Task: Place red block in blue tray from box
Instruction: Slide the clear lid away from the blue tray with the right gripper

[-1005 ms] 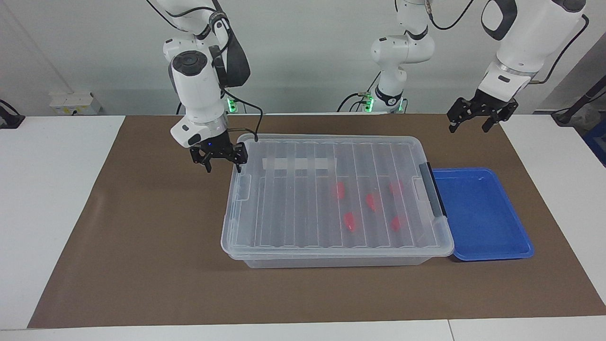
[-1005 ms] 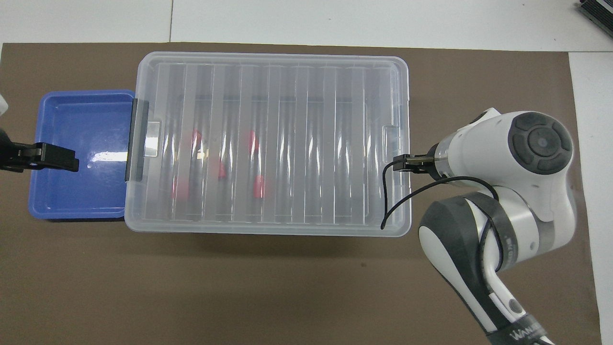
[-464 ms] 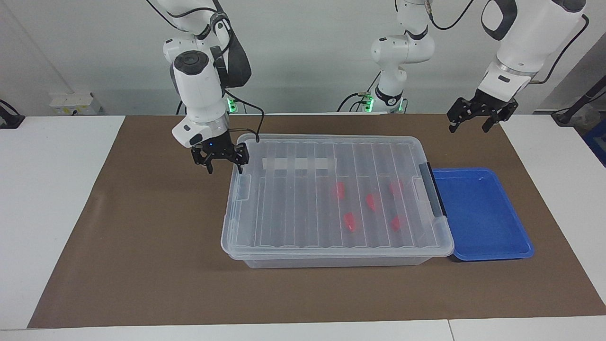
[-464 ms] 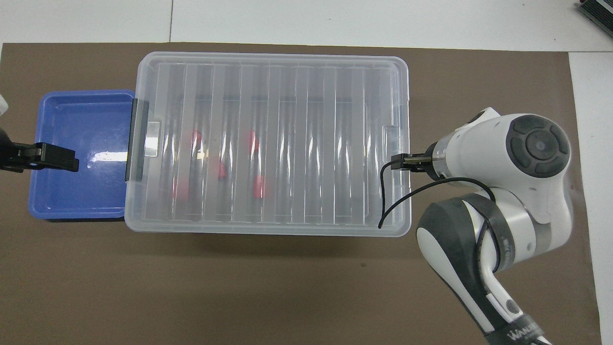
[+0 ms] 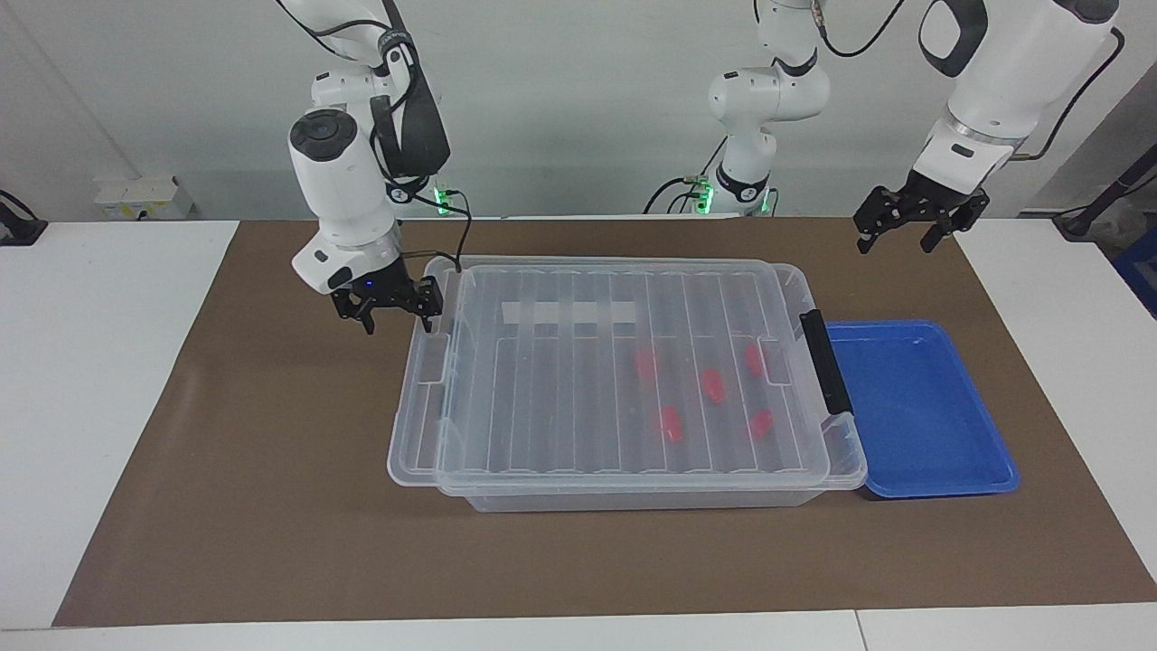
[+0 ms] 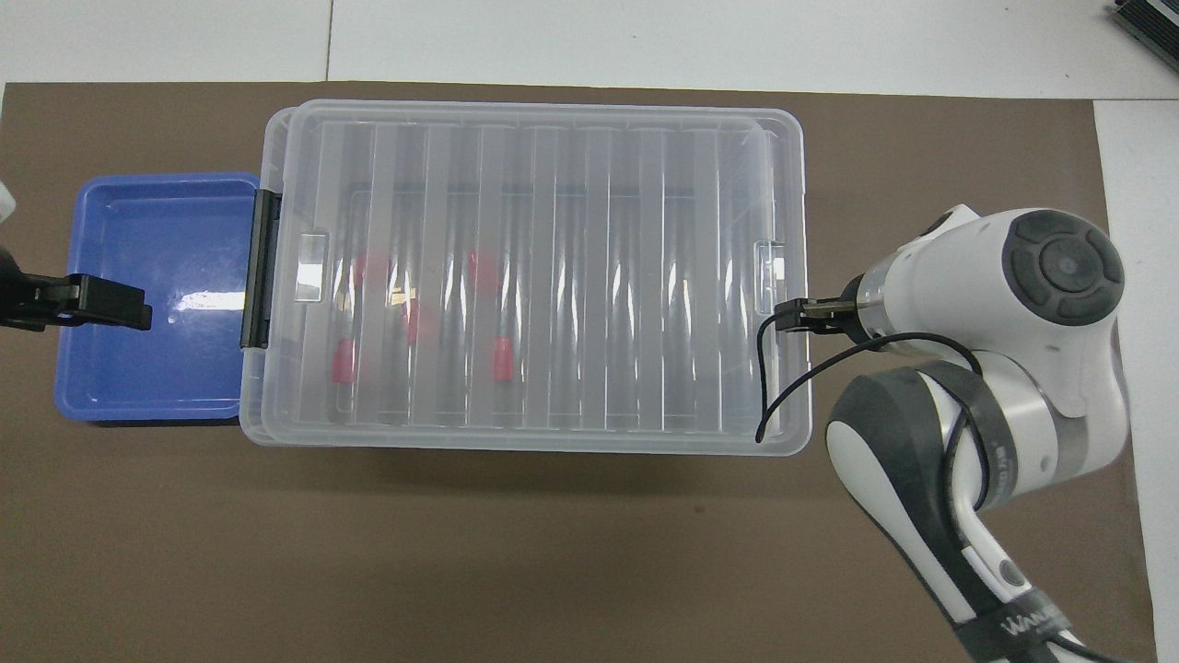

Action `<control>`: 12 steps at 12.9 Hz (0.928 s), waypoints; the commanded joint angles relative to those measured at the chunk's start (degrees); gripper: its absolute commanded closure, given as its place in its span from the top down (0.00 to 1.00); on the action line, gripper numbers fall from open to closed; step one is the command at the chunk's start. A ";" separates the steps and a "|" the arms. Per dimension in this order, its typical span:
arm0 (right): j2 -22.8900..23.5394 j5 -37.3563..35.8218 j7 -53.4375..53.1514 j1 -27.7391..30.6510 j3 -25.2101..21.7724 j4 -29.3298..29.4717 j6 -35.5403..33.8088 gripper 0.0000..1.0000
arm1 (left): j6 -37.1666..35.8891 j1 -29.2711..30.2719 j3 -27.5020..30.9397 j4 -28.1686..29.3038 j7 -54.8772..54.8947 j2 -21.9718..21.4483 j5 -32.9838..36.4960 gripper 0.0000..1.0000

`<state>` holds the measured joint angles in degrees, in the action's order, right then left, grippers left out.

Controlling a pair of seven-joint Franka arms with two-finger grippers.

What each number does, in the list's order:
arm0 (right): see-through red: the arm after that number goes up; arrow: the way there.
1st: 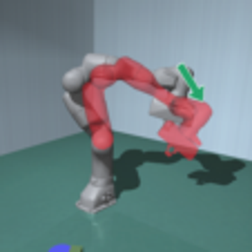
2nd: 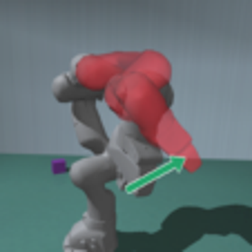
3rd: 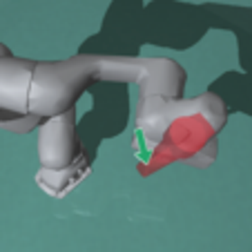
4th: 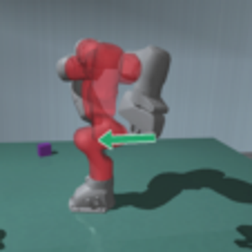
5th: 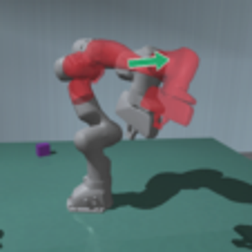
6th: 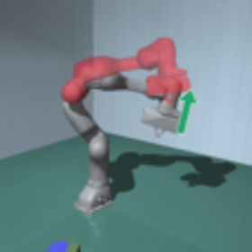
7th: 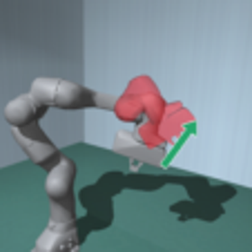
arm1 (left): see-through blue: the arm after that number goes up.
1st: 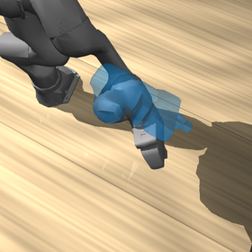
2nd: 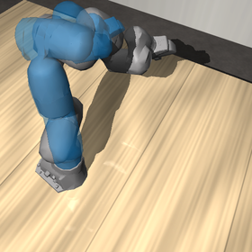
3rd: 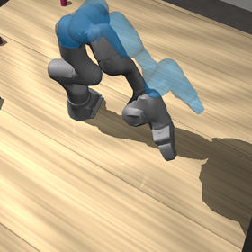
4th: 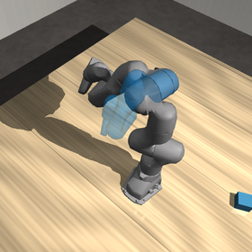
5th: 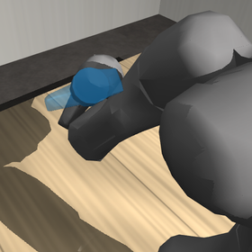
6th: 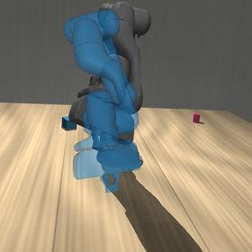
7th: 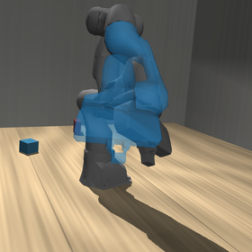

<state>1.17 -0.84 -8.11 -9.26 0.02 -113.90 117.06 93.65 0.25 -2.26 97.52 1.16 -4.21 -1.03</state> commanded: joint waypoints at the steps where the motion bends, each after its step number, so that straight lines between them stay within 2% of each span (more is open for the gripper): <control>1: -1.16 0.84 6.95 3.27 0.07 -0.89 -1.83 0.94 | 0.66 -0.17 0.32 0.83 0.07 -0.71 -0.38 1.00; 2: -1.17 0.84 9.15 4.24 0.07 -0.80 -2.19 0.99 | 0.66 -0.08 0.32 0.83 0.07 -0.71 -0.38 1.00; 9: -1.17 0.75 22.42 11.10 0.07 -0.71 -3.07 0.99 | 1.01 -0.60 0.15 0.83 0.15 -0.71 -0.38 1.00; 12: -0.99 0.75 27.26 13.73 0.07 -0.71 -2.37 0.99 | 3.02 -1.22 -0.29 1.09 -4.65 -0.71 -0.38 1.00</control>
<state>0.81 -0.84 15.48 2.53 -0.14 -113.88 114.77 94.32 -0.09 -2.78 97.54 -0.43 -4.21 -1.03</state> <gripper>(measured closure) 0.009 0.000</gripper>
